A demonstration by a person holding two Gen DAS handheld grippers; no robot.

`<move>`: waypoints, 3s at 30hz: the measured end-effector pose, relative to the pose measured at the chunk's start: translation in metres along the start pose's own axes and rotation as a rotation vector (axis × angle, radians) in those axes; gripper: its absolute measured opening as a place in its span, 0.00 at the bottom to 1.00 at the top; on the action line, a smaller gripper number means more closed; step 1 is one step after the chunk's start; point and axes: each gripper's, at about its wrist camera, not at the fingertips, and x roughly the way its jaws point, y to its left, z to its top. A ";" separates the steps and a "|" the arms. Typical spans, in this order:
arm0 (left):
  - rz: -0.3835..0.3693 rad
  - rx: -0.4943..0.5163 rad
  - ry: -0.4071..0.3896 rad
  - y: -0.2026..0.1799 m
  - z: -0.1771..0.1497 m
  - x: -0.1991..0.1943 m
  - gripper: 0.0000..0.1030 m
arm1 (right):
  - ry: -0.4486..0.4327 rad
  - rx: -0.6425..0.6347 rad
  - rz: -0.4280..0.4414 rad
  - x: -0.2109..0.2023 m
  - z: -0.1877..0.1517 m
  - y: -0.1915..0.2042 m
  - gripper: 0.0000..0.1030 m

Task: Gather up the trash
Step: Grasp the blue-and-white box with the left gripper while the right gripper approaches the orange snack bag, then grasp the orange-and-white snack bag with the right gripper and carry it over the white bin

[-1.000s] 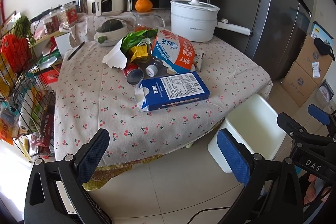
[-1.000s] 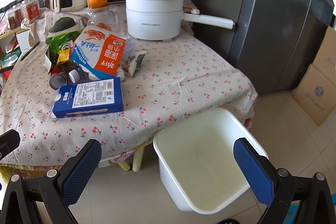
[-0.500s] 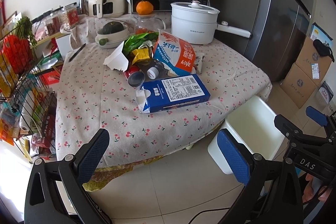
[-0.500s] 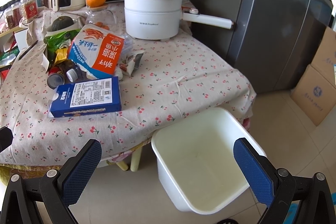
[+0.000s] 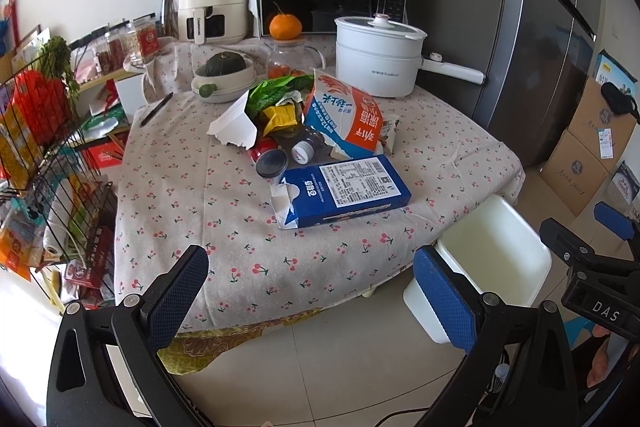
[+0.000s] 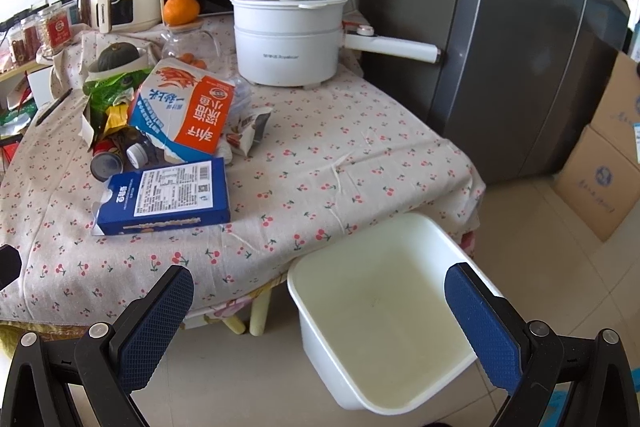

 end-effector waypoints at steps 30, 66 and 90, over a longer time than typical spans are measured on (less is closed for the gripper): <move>-0.431 -0.338 0.436 0.073 0.061 0.220 0.52 | 0.282 -0.080 0.205 0.116 0.080 0.015 1.00; -0.303 -0.234 0.093 0.126 0.086 0.060 0.00 | 0.299 0.043 0.310 0.176 0.138 0.104 0.88; -0.233 -0.210 0.099 0.133 0.081 0.061 0.00 | 0.265 0.079 0.143 0.213 0.184 0.131 0.39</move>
